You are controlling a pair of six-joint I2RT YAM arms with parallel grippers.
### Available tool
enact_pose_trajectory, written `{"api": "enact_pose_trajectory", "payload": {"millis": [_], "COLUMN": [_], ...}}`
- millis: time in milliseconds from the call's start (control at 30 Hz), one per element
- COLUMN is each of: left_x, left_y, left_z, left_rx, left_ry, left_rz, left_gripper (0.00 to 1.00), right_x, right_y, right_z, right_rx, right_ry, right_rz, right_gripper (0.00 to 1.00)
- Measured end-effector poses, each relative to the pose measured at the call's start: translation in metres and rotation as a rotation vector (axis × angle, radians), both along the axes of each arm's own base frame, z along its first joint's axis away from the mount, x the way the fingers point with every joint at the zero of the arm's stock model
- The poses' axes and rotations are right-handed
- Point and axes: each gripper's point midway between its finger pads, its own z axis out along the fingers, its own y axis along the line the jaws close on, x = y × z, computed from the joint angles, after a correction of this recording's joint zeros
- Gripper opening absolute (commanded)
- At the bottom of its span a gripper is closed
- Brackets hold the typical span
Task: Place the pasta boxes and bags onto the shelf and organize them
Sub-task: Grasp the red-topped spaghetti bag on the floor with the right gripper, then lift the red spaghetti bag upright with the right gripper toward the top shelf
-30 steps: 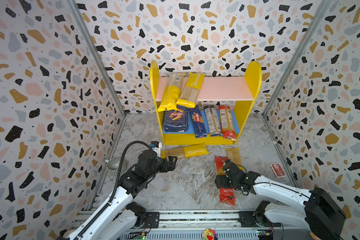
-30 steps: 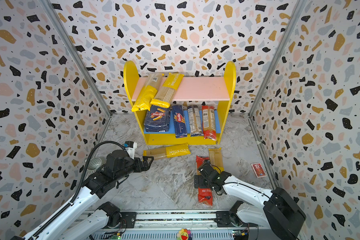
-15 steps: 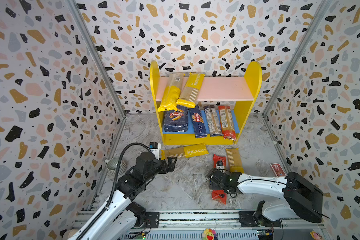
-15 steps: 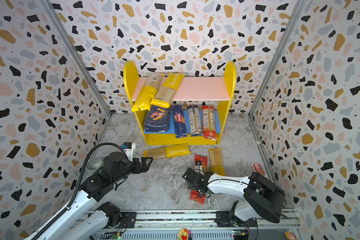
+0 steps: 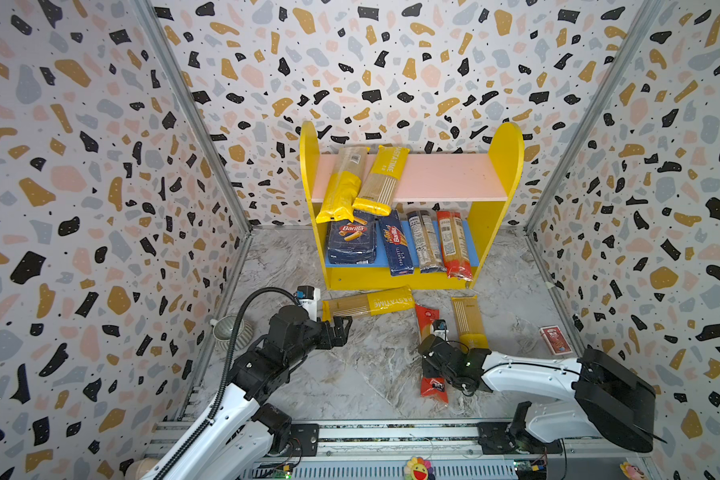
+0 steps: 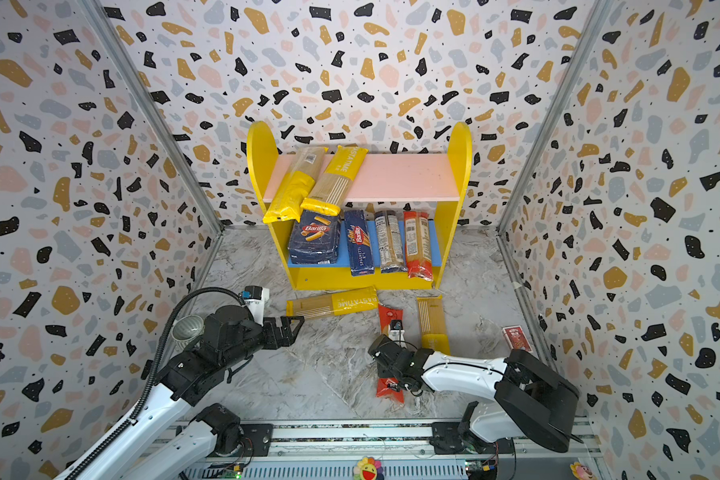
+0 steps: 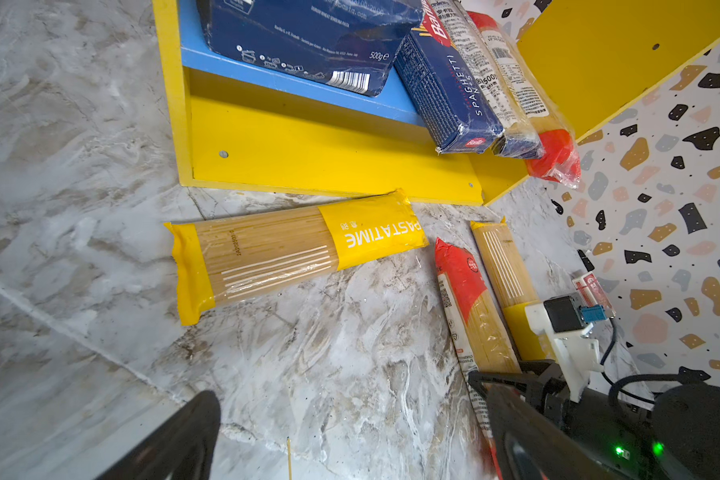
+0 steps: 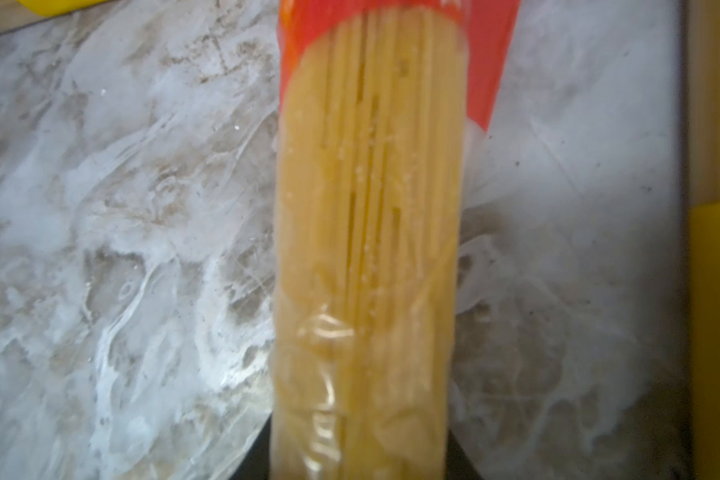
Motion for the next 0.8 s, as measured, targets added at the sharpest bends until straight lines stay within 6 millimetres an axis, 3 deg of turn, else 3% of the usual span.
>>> {"api": "enact_pose_trajectory", "payload": {"millis": [333, 800], "left_x": [0.002, 0.01], "left_y": [0.002, -0.004], "left_z": [0.004, -0.001], "left_rx": [0.01, 0.033], "left_ry": [0.002, 0.04], "left_rz": [0.011, 0.008], "left_gripper": [1.0, 1.0], "right_x": [-0.027, -0.038], "right_y": [-0.018, -0.024], "right_z": [0.017, 0.053], "right_rx": [0.233, 0.388], "right_ry": [0.114, 0.166], "right_rz": [0.084, 0.13], "right_gripper": [0.19, 0.18]}}
